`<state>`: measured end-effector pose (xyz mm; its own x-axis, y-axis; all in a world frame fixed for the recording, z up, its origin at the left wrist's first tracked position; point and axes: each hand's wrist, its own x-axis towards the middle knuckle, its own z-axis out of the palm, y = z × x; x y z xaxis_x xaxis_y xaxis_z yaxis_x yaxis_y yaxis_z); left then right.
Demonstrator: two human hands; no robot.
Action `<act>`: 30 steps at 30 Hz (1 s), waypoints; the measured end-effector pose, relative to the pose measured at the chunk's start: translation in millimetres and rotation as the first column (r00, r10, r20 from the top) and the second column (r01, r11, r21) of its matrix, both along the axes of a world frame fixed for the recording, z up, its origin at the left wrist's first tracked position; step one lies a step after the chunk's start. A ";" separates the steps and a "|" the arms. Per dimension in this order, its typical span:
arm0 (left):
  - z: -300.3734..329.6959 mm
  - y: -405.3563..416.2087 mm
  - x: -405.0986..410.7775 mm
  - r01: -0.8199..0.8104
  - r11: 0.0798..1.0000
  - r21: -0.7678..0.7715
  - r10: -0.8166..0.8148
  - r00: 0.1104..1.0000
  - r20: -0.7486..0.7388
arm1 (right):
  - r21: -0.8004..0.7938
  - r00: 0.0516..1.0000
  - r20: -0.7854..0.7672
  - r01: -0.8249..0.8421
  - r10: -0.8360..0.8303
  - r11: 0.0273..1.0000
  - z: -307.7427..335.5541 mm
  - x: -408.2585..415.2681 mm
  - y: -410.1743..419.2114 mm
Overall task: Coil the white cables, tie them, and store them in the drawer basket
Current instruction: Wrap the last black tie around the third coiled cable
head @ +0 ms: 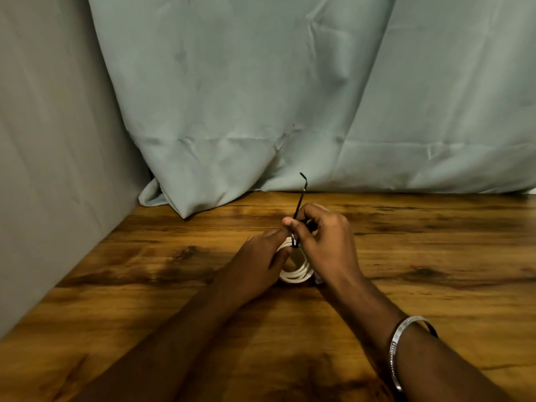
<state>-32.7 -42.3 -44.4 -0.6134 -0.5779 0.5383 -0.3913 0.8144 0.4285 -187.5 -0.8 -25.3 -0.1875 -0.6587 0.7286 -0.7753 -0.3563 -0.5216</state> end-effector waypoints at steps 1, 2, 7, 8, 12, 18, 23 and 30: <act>1.1 1.6 0.2 0.011 1.000 -0.012 -0.011 1.000 -0.013 | 0.010 0.999 0.053 0.005 -0.006 1.000 -2.2 -1.7 -1.6; 2.4 2.4 0.5 0.012 1.000 -0.024 -0.013 0.999 -0.034 | 0.018 0.992 0.126 0.009 -0.011 1.000 -4.2 -3.4 -3.1; 8.8 2.5 0.1 0.004 0.999 -0.036 -0.009 0.989 -0.145 | 0.062 0.918 0.395 0.005 -0.029 0.998 -5.5 -8.8 -8.4; 9.2 3.1 0.2 0.015 0.999 -0.044 -0.022 0.988 -0.156 | 0.075 0.909 0.417 -0.009 -0.023 0.997 -5.6 -8.2 -8.8; 8.7 1.4 6.0 0.032 0.997 -0.066 -0.042 0.987 -0.157 | 0.180 0.794 0.606 -0.198 0.050 0.964 -3.7 -4.4 -8.1; 5.5 5.3 12.3 0.024 0.994 -0.110 -0.038 0.990 -0.134 | 0.280 0.512 0.857 -0.546 0.050 0.790 5.7 -11.0 0.0; 7.2 7.3 9.8 -0.002 0.997 -0.071 -0.010 0.985 -0.171 | 0.379 0.476 0.877 -0.610 -0.061 0.695 4.2 -14.4 -1.9; 6.4 5.8 10.0 0.022 0.976 -0.217 -0.051 0.991 -0.128 | 0.390 0.472 0.880 -0.646 -0.058 0.656 8.0 -16.8 1.9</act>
<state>-22.7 -36.5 -38.0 -0.5473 -0.4184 0.7248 -0.3116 0.9057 0.2875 -204.3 1.1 -17.3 -0.0997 -0.9696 -0.2234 0.1769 0.2037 -0.9629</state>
